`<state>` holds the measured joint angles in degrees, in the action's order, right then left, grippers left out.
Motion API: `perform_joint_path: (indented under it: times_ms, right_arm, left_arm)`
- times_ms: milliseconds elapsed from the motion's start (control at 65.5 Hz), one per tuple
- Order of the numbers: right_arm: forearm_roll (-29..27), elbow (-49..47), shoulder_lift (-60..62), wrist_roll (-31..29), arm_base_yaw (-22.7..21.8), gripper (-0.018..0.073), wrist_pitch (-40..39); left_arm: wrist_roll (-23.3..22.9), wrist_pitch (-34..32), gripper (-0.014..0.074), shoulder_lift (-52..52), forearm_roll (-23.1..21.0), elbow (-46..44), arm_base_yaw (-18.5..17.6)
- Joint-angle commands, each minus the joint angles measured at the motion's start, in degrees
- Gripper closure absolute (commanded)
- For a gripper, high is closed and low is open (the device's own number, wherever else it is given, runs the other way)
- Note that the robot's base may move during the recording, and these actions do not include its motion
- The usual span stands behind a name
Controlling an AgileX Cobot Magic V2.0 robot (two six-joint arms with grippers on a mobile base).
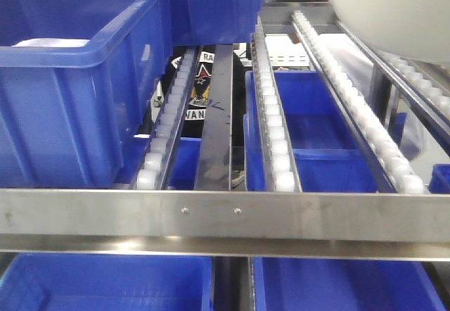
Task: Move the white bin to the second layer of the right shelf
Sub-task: 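Raise the white bin above the upper shelf rollers with the right gripper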
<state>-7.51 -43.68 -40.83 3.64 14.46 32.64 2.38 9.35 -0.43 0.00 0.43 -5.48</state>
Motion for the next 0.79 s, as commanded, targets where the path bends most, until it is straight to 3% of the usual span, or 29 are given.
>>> perform_joint_path:
  times_ms: [0, 778]
  right_arm:
    - [-0.3, -1.9, 0.3, -0.1, -0.4, 0.0503, -5.4]
    - [-0.3, -1.9, 0.3, -0.1, -0.4, 0.0503, -5.4]
  left_arm:
    - [-0.2, -4.9, 0.0512, -0.2, 0.0, 2.1, -0.2]
    - [-0.2, -4.9, 0.0512, -0.2, 0.0, 2.1, -0.2]
